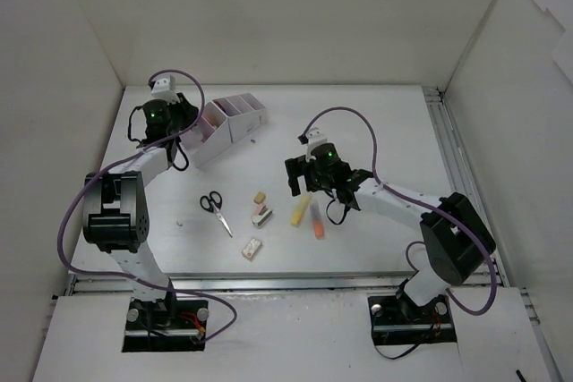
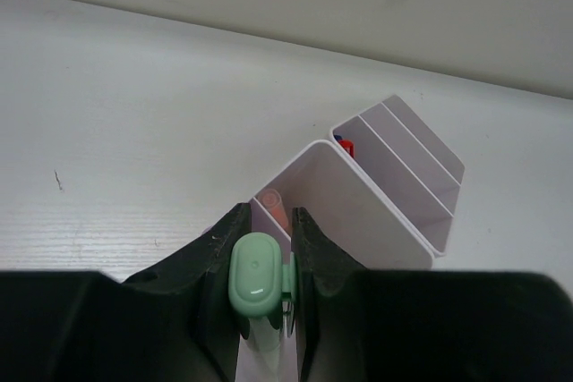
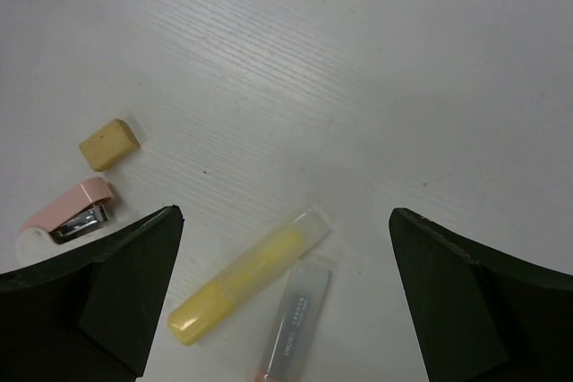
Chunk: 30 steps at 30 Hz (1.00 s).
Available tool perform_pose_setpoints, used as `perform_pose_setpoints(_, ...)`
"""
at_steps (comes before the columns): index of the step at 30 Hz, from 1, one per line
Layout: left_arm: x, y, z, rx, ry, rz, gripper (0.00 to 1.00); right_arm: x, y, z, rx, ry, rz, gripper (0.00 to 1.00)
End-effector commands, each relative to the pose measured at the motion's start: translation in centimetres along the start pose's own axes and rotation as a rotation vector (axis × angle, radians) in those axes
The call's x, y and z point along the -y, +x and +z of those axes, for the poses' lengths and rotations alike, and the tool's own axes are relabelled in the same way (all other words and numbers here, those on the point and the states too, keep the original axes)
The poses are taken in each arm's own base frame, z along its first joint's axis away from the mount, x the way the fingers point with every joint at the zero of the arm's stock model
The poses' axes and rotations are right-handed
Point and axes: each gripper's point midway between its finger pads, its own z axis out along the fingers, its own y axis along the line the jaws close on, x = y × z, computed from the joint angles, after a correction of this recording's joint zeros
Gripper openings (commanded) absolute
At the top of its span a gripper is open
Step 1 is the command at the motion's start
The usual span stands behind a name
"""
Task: Sort the stationery into containers
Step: Place the stationery in the storage box, then pick up the stationery from the center of the board.
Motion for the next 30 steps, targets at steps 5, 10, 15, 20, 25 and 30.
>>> perform_pose_setpoints(5, 0.8, -5.1, 0.6, 0.162, 0.007, 0.019, 0.10, 2.3, 3.0, -0.6, -0.071, 0.113, 0.044, 0.98)
perform_pose_setpoints(10, 0.9, -4.4, 1.2, 0.160, -0.040, 0.028, 0.14, 2.7, 4.7, -0.9, -0.107, 0.135, 0.065, 0.98)
perform_pose_setpoints(15, 0.4, -4.1, 1.4, 0.161, -0.066, 0.005, 0.51, 2.9, 6.0, -1.1, -0.140, 0.147, 0.074, 0.97)
perform_pose_setpoints(20, 0.6, -5.3, 0.2, 0.175, -0.079, 0.004, 0.93, 2.9, 7.4, -0.8, -0.184, 0.141, 0.083, 0.89)
perform_pose_setpoints(25, 1.5, -7.5, -2.0, 0.191, -0.085, 0.013, 0.99, 2.6, 8.6, -0.5, -0.221, 0.139, 0.113, 0.77)
perform_pose_setpoints(30, 2.4, -9.1, -4.6, 0.185, -0.083, 0.021, 0.99, 2.5, 10.9, -1.0, -0.288, 0.154, 0.125, 0.72)
